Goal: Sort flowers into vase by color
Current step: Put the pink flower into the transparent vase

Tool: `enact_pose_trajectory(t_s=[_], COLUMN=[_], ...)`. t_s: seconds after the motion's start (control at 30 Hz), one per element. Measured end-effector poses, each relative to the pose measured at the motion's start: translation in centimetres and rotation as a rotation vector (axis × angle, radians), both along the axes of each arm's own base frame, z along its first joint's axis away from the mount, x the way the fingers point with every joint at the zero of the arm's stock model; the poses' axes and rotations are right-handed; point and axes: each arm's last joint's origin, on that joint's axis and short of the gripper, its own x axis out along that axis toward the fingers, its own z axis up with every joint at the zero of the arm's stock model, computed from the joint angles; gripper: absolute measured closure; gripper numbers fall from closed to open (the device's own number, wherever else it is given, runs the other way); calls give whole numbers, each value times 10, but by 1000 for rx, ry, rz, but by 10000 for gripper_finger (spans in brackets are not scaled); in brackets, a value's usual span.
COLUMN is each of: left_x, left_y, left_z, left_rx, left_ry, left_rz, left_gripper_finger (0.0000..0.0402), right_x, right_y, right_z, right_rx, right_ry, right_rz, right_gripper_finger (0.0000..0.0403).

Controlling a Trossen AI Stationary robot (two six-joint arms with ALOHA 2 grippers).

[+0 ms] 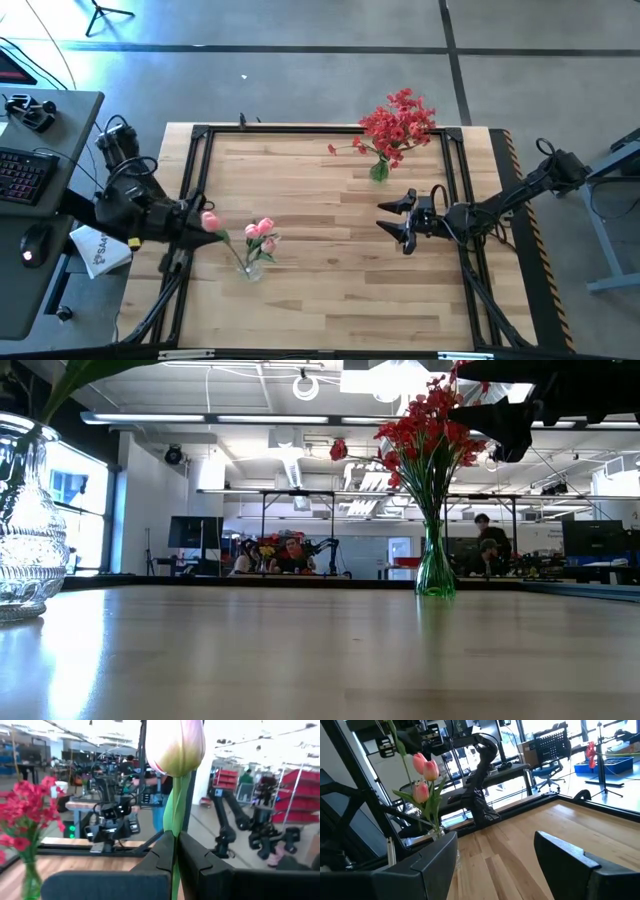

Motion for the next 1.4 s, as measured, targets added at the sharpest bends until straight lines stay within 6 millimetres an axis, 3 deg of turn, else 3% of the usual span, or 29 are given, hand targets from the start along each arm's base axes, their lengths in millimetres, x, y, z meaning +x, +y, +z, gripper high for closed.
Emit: enact_pose_trajectory(t_s=[0.33,0.57,1.0,1.4], left_x=[-18,-16,-17,-9], left_y=[-1,-5,-5,-19], left_z=[-6,-17,0,-26], left_rx=[225,117,107,90], left_ry=[52,120,22,153], left_rz=[99,91,94,138], left_gripper_finger=[401,401,401,390], right_x=[0,0,0,0], right_y=[0,0,0,0], right_z=[0,0,0,0], right_rx=[4,4,4,-4], right_ry=[-1,-1,-1,1], right_rz=[0,0,0,0], right_gripper_finger=[144,144,144,144])
